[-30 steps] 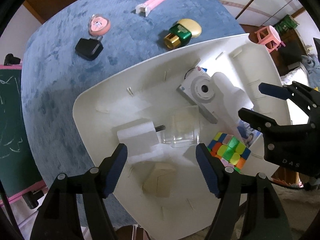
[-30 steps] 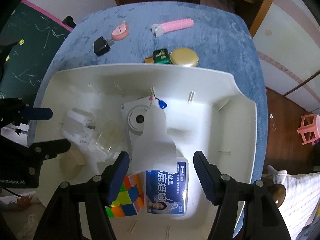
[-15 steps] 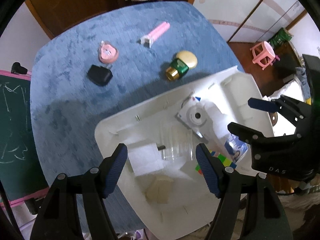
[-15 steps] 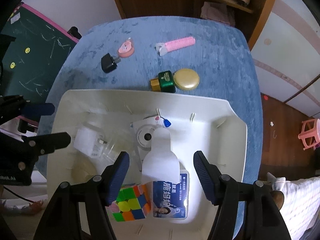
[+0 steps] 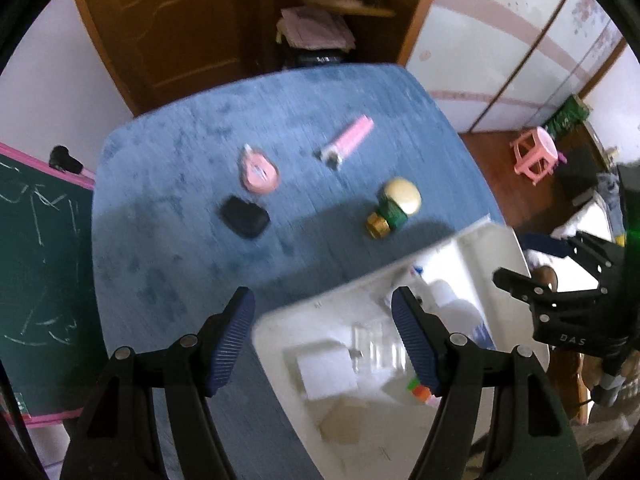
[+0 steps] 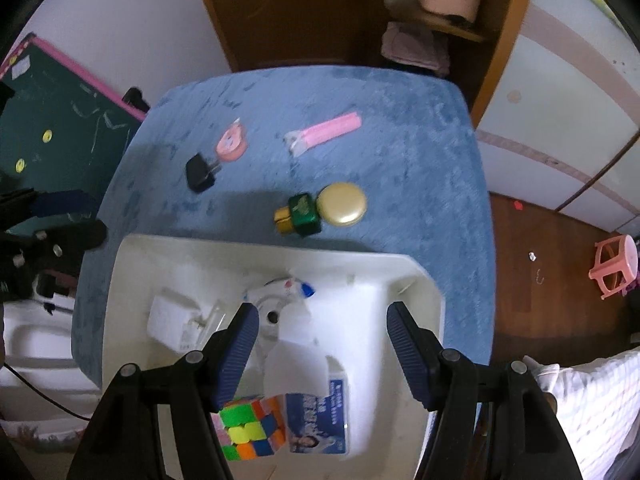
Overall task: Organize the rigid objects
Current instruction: 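Move both tools back over the remaining objects on the table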
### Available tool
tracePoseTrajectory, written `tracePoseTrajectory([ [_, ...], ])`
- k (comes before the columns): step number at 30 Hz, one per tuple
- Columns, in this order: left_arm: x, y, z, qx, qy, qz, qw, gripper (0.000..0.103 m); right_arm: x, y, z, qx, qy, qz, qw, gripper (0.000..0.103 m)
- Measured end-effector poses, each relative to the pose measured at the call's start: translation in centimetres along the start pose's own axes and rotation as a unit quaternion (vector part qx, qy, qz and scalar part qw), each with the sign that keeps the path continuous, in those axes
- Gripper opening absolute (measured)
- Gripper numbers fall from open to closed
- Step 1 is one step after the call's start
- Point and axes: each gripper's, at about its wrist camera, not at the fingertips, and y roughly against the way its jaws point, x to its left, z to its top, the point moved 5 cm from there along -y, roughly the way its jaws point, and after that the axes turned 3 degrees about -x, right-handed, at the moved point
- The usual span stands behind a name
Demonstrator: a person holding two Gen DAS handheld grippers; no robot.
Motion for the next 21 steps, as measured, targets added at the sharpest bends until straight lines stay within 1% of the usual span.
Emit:
tracePoseTrajectory([
  [3,1.2,0.2,1.4,-0.015,0.004,0.009,0.9998,0.074,-0.8,-0.1,0.8,0.003,-0.014,0.002,1.000,0.067],
  [6,2.2,-0.3,2.5,-0.020,0.009,0.014,0.9997,0.074,-1.5,-0.3,2.0,0.002,-0.018,-0.002,1.000,0.067],
  [9,3.3,-1.4,3.2,-0.013,0.024,0.017,0.9995,0.074,-2.3,-0.8,3.3,0.003,-0.030,-0.002,1.000,0.067],
  [12,4.4,-3.3,4.0,0.002,0.045,0.013,0.9989,0.074,-3.1,-1.4,5.0,0.004,-0.042,0.003,0.999,0.067],
  [13,4.6,-3.7,4.2,0.006,0.044,0.013,0.9989,0.074,-3.3,-1.6,5.4,0.004,-0.044,0.002,0.999,0.067],
  [15,5.0,-4.9,4.6,0.012,0.030,0.018,0.9993,0.074,-3.7,-2.1,6.4,0.005,-0.047,0.007,0.999,0.067],
  [18,5.4,-7.2,4.9,0.035,-0.015,0.025,0.9989,0.074,-4.3,-3.5,7.6,0.016,-0.047,0.025,0.998,0.067],
  [21,5.9,-9.2,5.1,0.059,-0.047,0.033,0.9966,0.074,-4.6,-5.9,8.3,0.041,-0.026,0.036,0.998,0.067],
])
